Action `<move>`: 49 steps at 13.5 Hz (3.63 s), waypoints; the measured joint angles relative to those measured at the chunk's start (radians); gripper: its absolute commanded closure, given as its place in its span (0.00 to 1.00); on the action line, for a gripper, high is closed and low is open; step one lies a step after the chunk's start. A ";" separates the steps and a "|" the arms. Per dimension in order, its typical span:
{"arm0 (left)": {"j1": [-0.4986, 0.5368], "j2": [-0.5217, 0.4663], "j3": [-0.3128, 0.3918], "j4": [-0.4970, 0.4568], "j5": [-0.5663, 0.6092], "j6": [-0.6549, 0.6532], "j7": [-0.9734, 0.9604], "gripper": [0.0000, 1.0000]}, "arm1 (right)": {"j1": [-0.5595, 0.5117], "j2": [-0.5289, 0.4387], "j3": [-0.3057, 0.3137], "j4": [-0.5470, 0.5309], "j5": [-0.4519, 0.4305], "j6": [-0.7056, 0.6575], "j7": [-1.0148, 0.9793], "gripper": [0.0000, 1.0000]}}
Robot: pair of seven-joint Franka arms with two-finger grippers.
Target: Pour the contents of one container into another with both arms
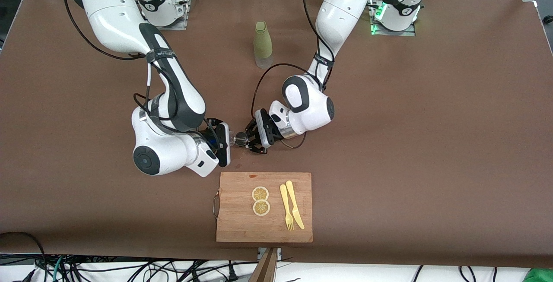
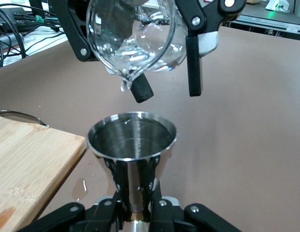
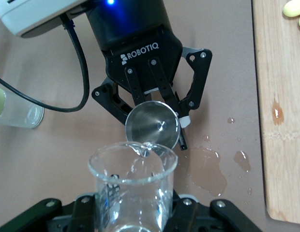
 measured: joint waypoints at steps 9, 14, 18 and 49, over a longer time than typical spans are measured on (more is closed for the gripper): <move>0.000 0.007 0.000 0.001 0.000 0.000 0.000 1.00 | 0.006 0.000 0.001 0.001 -0.007 0.000 0.009 0.57; 0.000 0.008 0.003 0.002 0.000 0.000 0.000 1.00 | -0.024 0.000 0.001 0.002 0.059 0.000 -0.087 0.58; 0.009 0.008 0.012 0.005 0.000 -0.015 0.004 1.00 | -0.076 0.000 0.000 0.002 0.134 -0.002 -0.172 0.57; 0.935 -0.099 -0.010 -0.167 0.825 -1.175 0.788 1.00 | -0.433 0.105 -0.237 -0.380 0.885 -0.031 -1.153 0.56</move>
